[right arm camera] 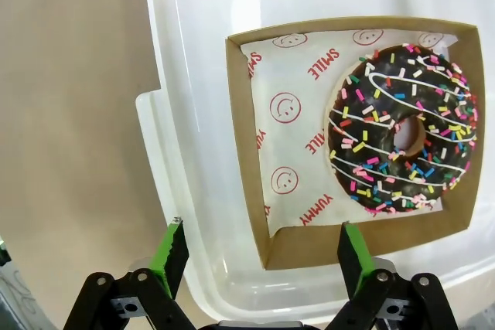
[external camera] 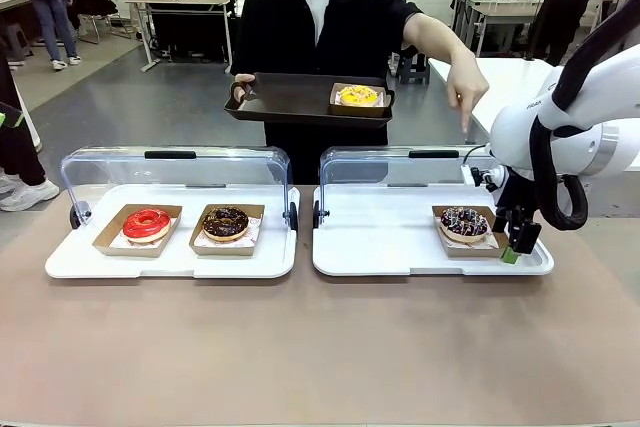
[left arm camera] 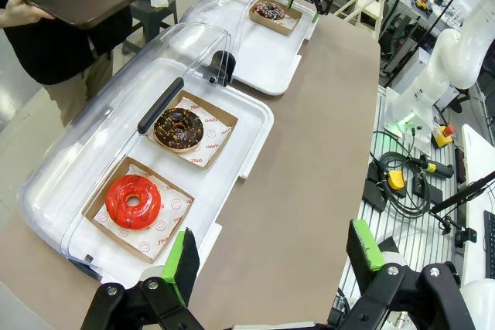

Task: Provide the desired donut to the person.
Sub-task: Pick up and lift the Paper togo box containing the Donut pointed at by the person.

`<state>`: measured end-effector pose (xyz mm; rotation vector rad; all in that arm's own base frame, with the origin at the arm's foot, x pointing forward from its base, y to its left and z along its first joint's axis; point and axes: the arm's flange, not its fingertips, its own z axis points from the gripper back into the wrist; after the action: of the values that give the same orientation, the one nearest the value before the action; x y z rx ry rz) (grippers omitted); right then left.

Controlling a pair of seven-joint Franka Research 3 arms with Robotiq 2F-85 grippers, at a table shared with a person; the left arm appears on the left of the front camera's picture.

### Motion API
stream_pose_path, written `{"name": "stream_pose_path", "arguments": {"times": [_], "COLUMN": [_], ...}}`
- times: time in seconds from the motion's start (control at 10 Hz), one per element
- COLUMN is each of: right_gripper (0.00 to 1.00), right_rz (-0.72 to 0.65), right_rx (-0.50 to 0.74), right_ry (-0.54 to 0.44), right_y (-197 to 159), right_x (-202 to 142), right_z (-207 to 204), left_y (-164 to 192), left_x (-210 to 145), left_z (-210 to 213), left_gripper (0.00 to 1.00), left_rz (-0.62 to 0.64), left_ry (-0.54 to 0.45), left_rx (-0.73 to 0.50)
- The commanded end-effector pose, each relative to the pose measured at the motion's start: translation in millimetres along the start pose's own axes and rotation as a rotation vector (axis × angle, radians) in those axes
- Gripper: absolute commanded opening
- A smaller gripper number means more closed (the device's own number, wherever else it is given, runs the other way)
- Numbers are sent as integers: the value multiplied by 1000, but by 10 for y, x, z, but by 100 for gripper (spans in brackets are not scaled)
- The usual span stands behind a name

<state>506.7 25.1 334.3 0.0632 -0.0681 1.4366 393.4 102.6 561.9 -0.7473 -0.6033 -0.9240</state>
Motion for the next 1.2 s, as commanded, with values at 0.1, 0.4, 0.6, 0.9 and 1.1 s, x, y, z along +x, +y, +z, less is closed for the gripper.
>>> {"name": "stream_pose_path", "arguments": {"times": [0.1,0.4,0.6,0.9,1.1], "right_gripper": [100,60,2,0,0], "right_rz": [10,25,29,29,33], "right_rx": [-16,-24,-27,-26,-25], "right_ry": [5,-14,-18,-22,-22], "right_y": [-85,-93,-91,-89,-86], "right_x": [15,4,11,5,5], "right_z": [-67,-73,-72,-68,-67], "left_y": [-15,-15,-15,-15,-15], "left_x": [29,29,29,29,29], "left_z": [5,5,5,5,5], "left_gripper": [100,100,100,100,100], "left_rz": [14,14,14,14,14], "left_ry": [-14,-14,-14,-14,-14], "left_rx": [-6,-6,-6,-6,-6]}}
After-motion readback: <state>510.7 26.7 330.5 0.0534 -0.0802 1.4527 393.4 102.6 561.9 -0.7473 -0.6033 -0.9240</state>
